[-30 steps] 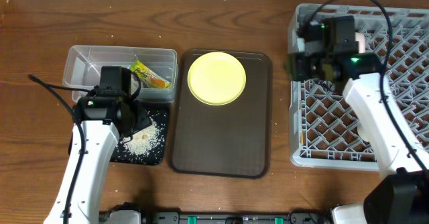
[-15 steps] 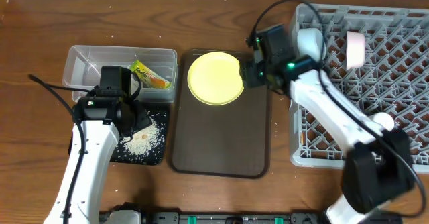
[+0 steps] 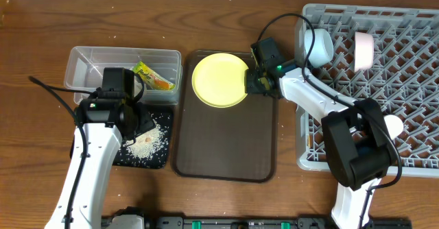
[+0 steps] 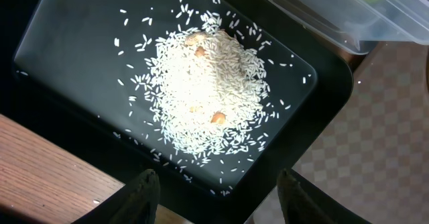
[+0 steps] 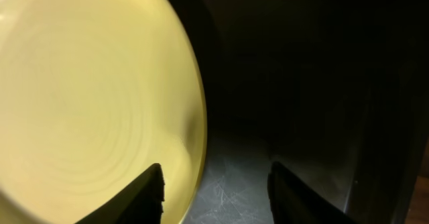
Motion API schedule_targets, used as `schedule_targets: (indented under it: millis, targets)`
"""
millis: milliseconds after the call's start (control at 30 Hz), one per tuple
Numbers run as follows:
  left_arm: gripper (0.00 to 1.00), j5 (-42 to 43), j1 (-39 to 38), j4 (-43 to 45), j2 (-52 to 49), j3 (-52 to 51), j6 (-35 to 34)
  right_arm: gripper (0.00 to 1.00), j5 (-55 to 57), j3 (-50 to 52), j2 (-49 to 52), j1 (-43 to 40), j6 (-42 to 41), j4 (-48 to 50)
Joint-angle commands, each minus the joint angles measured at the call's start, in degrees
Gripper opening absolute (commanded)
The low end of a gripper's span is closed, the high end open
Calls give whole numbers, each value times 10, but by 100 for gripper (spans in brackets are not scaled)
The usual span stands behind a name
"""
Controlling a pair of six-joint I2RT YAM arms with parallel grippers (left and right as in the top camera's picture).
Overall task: Sort waste into correct bins and load items into the dishwasher rack
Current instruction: 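Reach the right gripper to the yellow plate and grip its edge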
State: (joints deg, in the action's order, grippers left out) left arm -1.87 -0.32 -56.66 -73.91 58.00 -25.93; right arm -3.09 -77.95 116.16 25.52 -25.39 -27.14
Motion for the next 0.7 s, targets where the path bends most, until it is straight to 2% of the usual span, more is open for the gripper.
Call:
schedule_targets:
  millis: [0, 167, 467, 667]
  targets:
    - [59, -3, 3, -3, 2, 6, -8, 47, 0, -6, 15, 5, -27, -2]
    - [59, -3, 3, -3, 2, 6, -8, 37, 0, -6, 23, 10, -44, -17]
    - [59, -3, 3, -3, 2, 6, -8, 2, -2, -6, 23, 14, -44, -27]
    - [59, -3, 3, -3, 2, 6, -8, 1, -2, -7, 17, 10, -39, -43]
